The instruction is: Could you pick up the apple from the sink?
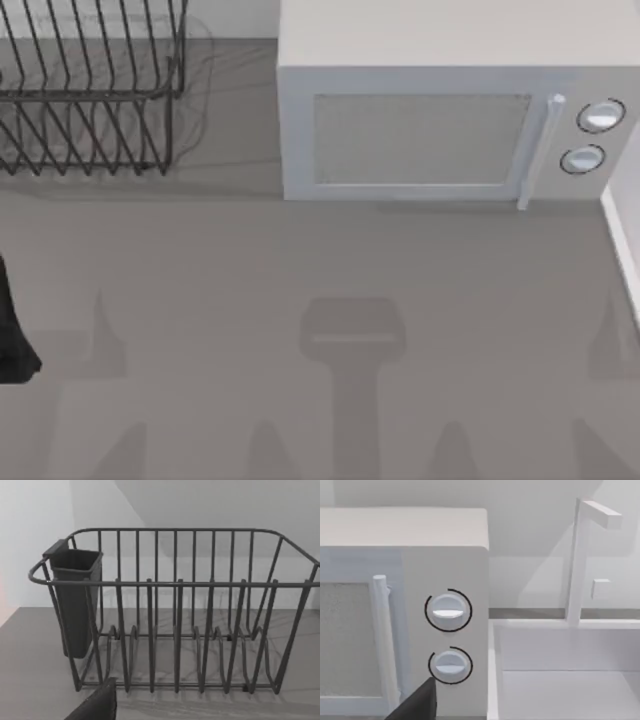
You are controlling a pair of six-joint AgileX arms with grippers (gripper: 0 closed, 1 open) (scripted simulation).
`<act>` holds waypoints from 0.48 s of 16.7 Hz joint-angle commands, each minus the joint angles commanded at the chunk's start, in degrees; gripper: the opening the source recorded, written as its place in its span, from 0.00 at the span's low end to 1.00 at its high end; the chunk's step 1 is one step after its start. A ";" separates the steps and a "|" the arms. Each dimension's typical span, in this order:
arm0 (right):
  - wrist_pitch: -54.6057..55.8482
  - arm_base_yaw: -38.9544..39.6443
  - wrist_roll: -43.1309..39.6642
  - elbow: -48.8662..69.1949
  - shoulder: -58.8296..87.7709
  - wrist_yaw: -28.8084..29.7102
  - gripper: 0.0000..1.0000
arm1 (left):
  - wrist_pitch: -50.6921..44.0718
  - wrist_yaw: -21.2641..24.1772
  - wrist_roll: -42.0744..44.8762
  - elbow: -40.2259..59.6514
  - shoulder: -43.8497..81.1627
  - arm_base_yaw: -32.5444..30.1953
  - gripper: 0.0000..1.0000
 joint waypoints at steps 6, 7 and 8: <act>-5.65 -1.89 -1.80 7.98 8.95 0.01 1.00 | 0.00 0.00 0.00 0.00 0.00 0.00 1.00; -7.70 -2.58 -2.45 10.90 12.56 0.01 1.00 | 0.00 0.00 0.00 0.00 0.00 0.00 1.00; -9.99 -3.35 -3.18 14.13 16.76 0.01 1.00 | 0.00 0.00 0.00 0.00 0.00 0.00 1.00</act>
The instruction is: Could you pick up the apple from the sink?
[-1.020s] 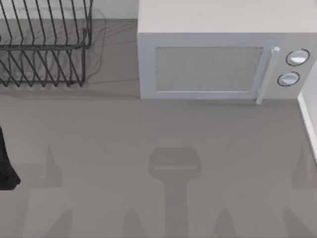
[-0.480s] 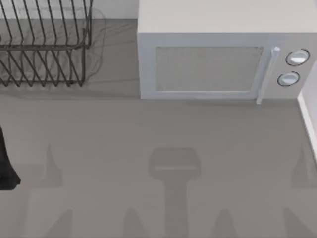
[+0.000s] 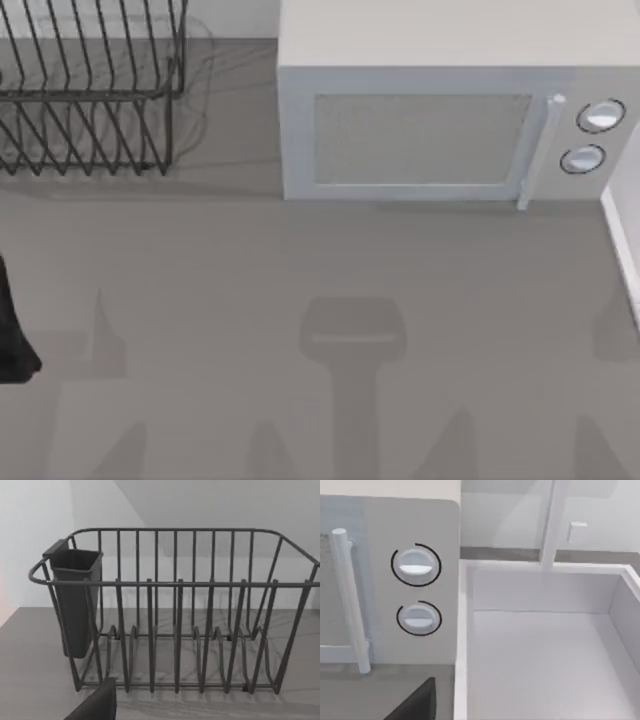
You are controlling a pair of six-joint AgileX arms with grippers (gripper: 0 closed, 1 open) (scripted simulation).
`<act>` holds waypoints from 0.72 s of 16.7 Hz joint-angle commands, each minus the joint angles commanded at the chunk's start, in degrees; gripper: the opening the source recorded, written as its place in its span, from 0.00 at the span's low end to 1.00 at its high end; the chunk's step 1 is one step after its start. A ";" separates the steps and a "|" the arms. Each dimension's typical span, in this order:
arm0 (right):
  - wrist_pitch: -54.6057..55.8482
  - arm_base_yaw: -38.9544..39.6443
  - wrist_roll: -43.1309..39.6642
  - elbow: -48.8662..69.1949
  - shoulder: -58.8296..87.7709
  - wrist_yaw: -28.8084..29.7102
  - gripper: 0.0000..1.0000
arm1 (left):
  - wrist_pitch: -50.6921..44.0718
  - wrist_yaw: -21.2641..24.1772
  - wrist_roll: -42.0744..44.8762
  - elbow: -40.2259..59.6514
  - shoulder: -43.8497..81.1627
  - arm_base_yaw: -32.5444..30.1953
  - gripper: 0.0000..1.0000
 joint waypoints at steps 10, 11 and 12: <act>-28.37 -9.50 -9.04 40.20 58.46 0.04 1.00 | 0.00 0.00 0.00 0.00 0.00 0.00 1.00; -31.09 -10.42 -9.90 44.06 64.31 0.04 1.00 | 0.00 0.00 0.00 0.00 0.00 0.00 1.00; -33.67 -11.28 -10.72 47.73 69.86 0.05 1.00 | 0.00 0.00 0.00 0.00 0.00 0.00 1.00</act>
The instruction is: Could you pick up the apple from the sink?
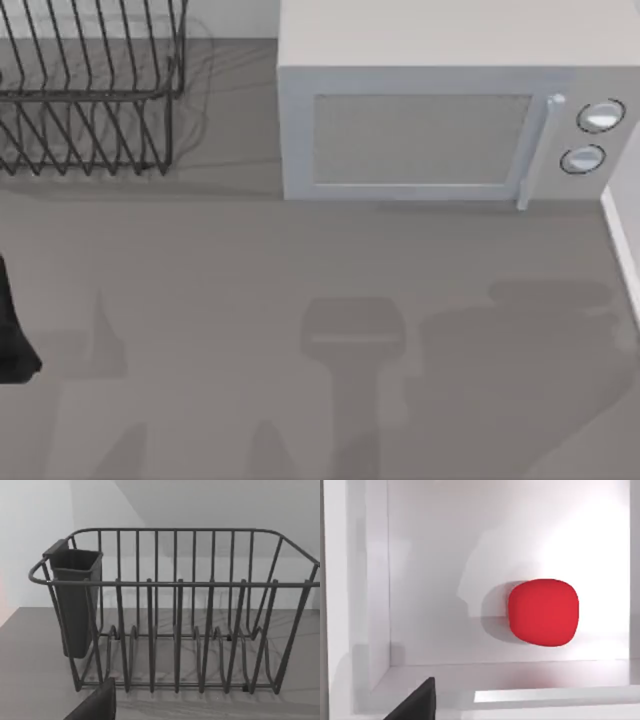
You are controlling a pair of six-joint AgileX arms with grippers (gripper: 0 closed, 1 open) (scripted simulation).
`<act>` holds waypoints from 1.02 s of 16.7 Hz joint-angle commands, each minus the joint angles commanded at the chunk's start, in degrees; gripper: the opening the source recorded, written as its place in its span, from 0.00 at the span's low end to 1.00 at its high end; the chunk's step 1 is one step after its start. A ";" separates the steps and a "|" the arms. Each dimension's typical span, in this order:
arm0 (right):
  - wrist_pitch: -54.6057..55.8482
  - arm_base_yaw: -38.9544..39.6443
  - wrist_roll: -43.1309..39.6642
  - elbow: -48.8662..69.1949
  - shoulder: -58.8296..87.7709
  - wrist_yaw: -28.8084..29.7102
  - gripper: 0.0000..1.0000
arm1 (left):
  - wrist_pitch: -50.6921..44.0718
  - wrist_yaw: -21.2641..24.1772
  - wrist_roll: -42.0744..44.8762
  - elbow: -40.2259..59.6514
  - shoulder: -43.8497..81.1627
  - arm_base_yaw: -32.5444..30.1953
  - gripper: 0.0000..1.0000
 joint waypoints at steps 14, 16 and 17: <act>-13.13 -4.14 -4.16 18.60 26.95 0.03 1.00 | 0.00 0.00 0.00 0.00 0.00 0.00 1.00; -12.28 -4.15 -4.16 18.25 27.61 0.03 1.00 | 0.00 0.00 0.00 0.00 0.00 0.00 1.00; -10.96 -4.16 -4.15 17.76 28.58 0.04 1.00 | 0.00 0.00 0.00 0.00 0.00 0.00 1.00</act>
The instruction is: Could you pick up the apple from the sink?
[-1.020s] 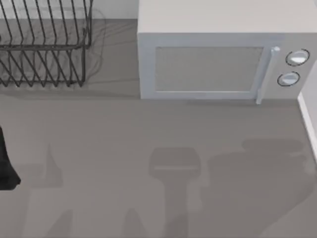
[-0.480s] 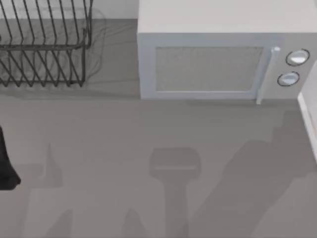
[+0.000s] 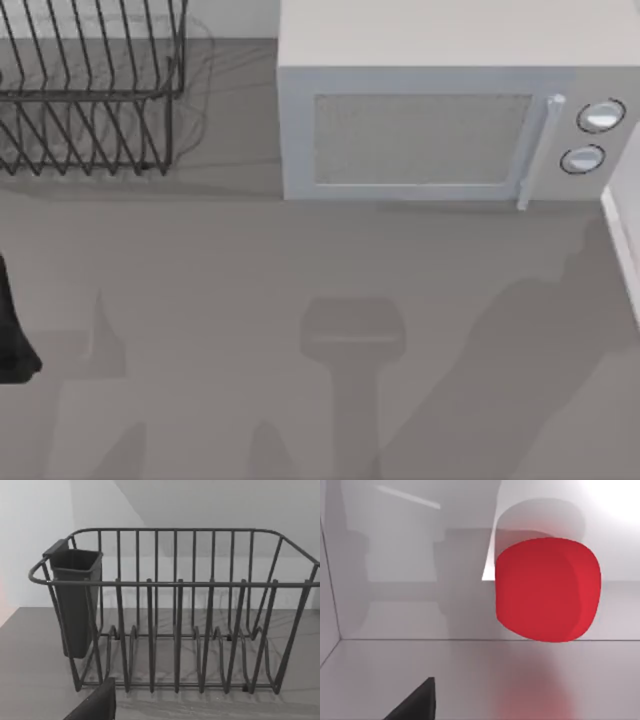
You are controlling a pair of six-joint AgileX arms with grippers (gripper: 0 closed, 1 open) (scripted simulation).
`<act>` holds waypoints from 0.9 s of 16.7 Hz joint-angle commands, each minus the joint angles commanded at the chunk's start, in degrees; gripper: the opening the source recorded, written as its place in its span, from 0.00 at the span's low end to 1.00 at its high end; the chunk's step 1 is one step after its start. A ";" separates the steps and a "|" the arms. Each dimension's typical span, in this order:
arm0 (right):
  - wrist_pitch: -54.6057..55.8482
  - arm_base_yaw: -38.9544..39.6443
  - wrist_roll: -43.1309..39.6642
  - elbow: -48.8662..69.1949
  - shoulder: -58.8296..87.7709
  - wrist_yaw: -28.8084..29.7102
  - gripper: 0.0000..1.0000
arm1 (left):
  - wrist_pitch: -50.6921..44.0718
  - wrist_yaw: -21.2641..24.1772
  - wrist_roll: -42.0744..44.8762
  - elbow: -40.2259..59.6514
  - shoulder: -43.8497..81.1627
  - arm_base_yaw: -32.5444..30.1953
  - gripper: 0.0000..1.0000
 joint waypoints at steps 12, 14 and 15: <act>27.40 -0.19 0.26 -9.66 17.54 0.14 1.00 | 0.00 0.00 0.00 0.00 0.00 0.00 1.00; 27.40 -0.19 0.26 -9.66 17.54 0.14 1.00 | 0.00 0.00 0.00 0.00 0.00 0.00 1.00; 27.40 -0.19 0.26 -9.66 17.54 0.14 1.00 | 0.00 0.00 0.00 0.00 0.00 0.00 1.00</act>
